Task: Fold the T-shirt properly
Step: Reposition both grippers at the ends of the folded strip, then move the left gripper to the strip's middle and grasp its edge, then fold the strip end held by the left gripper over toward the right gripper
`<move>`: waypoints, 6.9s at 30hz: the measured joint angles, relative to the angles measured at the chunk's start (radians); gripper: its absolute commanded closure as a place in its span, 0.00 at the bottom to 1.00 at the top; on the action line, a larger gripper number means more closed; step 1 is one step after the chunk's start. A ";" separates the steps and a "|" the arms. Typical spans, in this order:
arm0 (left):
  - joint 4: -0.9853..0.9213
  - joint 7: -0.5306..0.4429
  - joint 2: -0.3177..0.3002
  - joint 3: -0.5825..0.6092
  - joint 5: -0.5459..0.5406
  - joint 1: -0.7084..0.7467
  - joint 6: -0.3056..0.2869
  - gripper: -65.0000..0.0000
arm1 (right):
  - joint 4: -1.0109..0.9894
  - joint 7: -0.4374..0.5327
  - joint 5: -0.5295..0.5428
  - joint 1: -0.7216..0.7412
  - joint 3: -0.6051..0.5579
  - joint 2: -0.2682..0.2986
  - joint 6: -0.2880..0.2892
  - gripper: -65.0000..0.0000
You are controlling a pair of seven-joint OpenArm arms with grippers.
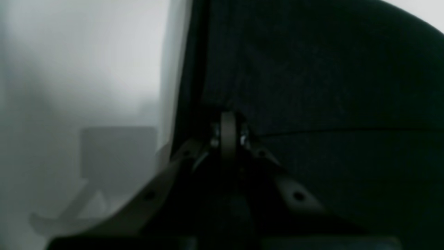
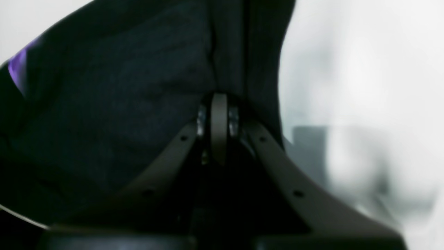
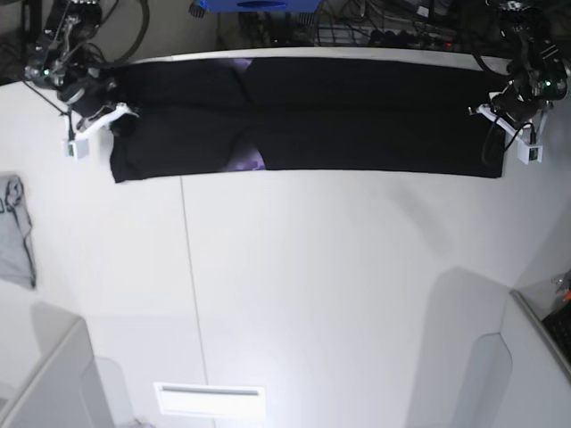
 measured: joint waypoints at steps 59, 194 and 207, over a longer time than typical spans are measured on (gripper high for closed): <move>-0.107 0.035 0.046 -0.183 0.022 -0.152 -0.307 0.15 | 0.405 -0.041 -0.308 0.064 -0.119 -0.153 0.000 1.00; 0.350 -0.017 0.299 0.761 0.039 -0.072 0.103 1.00 | 0.385 -0.040 -0.311 0.006 -0.113 -0.156 0.000 1.00; 0.338 -0.017 0.299 0.765 0.039 -0.080 0.103 1.00 | 0.385 -0.040 -0.311 0.022 -0.113 -0.156 0.000 1.00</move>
